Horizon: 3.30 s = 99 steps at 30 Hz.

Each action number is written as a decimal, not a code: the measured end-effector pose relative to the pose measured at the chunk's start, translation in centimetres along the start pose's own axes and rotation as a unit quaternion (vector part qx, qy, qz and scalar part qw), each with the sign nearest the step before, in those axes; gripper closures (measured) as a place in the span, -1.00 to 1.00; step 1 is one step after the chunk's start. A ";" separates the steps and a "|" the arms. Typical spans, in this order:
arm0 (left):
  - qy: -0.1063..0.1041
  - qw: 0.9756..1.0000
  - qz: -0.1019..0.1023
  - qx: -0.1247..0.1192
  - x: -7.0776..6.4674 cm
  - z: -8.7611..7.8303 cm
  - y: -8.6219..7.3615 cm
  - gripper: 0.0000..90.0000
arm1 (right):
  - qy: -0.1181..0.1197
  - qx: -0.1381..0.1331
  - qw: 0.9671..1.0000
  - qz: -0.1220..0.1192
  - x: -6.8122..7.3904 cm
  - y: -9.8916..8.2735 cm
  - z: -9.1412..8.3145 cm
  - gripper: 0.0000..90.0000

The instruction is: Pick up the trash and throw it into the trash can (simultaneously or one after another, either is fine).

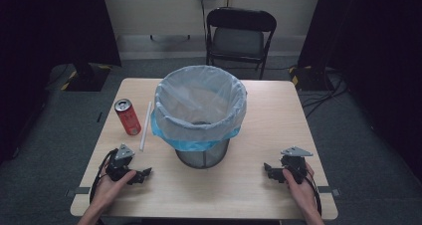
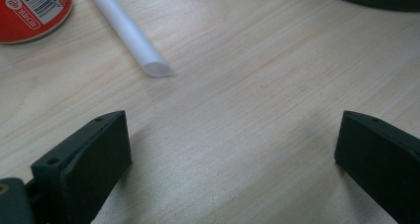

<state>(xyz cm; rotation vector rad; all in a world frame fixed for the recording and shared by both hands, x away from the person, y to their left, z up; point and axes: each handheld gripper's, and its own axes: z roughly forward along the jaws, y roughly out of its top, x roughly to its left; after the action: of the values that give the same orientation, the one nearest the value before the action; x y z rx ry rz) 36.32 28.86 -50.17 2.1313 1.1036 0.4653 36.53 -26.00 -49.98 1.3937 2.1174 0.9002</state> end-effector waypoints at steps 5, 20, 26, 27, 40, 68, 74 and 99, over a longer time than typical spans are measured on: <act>-0.002 1.000 -0.002 -0.003 0.0 -0.2 -0.2 -0.97 | 0.000 0.000 1.000 0.000 0.0 0.0 0.0 -0.81; -0.028 0.995 -0.070 -0.066 1.8 -3.1 -0.8 -0.63 | 0.000 0.000 1.000 0.001 0.0 0.0 0.0 -0.81; -0.022 0.995 -0.061 -0.078 2.3 -3.7 -0.1 -0.62 | 0.007 -0.001 1.000 -0.007 -0.2 -0.1 -0.1 -0.81; -0.022 0.995 -0.061 -0.078 2.3 -3.7 -0.1 -0.61 | 0.007 -0.001 1.000 -0.007 -0.2 -0.1 -0.1 -0.81; -0.017 0.996 -0.040 -0.082 4.5 -3.6 3.0 -0.57 | 0.014 -0.001 1.000 -0.012 -0.3 -0.1 -0.1 -0.81; 0.017 0.995 -0.063 -0.080 10.3 -1.8 6.3 -0.65 | 0.013 0.000 1.000 -0.013 -0.3 -0.1 -0.1 -0.81; 0.013 0.993 -0.068 -0.091 11.2 -1.3 7.3 -0.65 | 0.014 -0.001 1.000 -0.012 -0.3 -0.1 -0.1 -0.81; 0.035 0.996 -0.051 -0.068 11.7 3.0 7.0 -0.53 | 0.013 0.000 1.000 -0.011 -0.3 -0.1 -0.1 -0.81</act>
<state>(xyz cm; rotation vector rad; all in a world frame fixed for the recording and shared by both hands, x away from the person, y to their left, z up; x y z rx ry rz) 48.78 34.39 -47.26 1.9440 1.1801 0.5536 36.53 -26.33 -49.99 1.3618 2.1472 0.9147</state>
